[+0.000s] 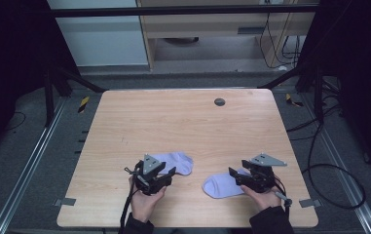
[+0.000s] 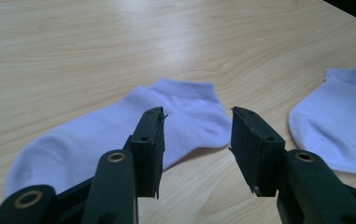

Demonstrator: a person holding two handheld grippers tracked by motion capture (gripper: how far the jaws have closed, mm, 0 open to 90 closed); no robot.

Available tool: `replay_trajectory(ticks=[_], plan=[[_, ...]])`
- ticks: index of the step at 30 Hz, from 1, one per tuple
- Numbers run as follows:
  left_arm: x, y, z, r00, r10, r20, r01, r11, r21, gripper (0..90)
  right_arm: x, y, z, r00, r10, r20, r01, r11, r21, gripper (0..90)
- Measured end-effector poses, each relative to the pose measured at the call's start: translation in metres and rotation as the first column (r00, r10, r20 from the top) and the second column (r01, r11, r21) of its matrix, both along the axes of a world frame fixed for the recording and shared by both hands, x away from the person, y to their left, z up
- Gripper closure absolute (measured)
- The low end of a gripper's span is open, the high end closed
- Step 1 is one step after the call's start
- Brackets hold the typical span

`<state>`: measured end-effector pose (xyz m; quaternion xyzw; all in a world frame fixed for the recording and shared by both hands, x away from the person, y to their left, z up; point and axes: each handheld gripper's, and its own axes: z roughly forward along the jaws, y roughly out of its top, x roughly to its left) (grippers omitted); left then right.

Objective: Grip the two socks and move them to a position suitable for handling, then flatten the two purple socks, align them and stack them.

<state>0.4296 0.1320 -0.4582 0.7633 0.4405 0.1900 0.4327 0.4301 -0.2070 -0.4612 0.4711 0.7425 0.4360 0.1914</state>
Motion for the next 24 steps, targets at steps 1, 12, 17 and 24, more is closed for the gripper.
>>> replay_trajectory(ticks=[1, 12, 17, 24], plan=[[-0.001, -0.004, -0.001, 1.0, -0.008, -0.003, 0.008, 1.0, -0.002, 53.5, -0.002, -0.005, 0.0, 1.0, -0.007, 0.001, 0.007, 1.0, 0.001, 37.7], [-0.007, -0.047, -0.009, 0.9943, -0.104, -0.022, 0.104, 0.9944, 0.016, 52.1, -0.015, -0.038, -0.014, 0.998, -0.06, -0.019, 0.059, 0.996, -0.061, 36.8], [-0.008, -0.062, -0.012, 0.9902, -0.136, -0.032, 0.137, 0.9895, 0.046, 52.5, -0.014, -0.042, -0.018, 0.9969, -0.073, -0.03, 0.071, 0.995, -0.071, 37.1], [-0.008, -0.08, -0.022, 0.9842, -0.167, -0.058, 0.171, 0.9831, 0.066, 55.2, -0.012, -0.046, -0.023, 0.9963, -0.07, -0.051, 0.064, 0.993, -0.097, 42.9]])
